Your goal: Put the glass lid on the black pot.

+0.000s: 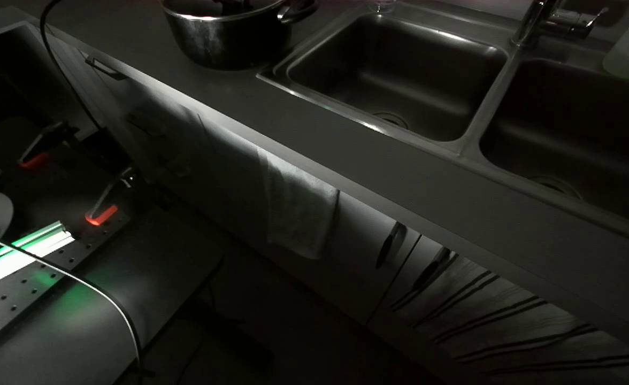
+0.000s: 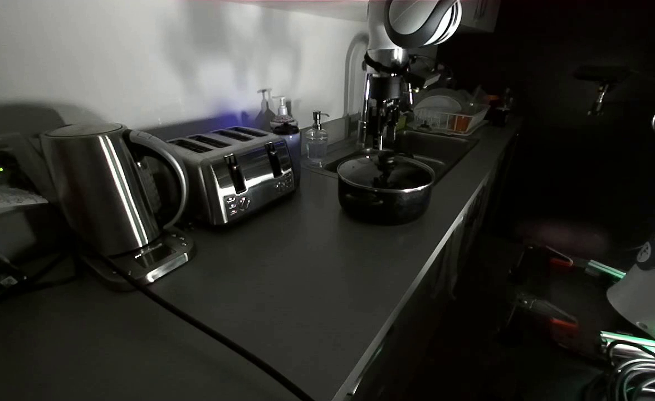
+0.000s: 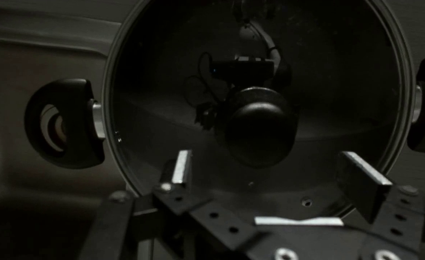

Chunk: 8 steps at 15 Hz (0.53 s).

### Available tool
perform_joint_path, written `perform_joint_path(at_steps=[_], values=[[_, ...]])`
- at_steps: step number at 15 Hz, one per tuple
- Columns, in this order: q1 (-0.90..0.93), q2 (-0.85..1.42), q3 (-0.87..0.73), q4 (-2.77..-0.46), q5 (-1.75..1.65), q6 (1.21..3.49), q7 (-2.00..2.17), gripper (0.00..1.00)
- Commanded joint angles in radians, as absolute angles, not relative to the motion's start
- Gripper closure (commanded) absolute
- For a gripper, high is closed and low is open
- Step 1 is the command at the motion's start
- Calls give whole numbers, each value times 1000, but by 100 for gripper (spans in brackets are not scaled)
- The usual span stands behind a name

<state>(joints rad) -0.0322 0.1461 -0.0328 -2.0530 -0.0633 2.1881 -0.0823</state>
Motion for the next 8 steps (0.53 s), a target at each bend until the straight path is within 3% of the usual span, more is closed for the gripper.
perform_joint_path(at_steps=[1,8], values=[[-34,108,-30,-2081,-64,2187,-96,0],[-33,63,-28,-2135,-65,2191,-111,0]])
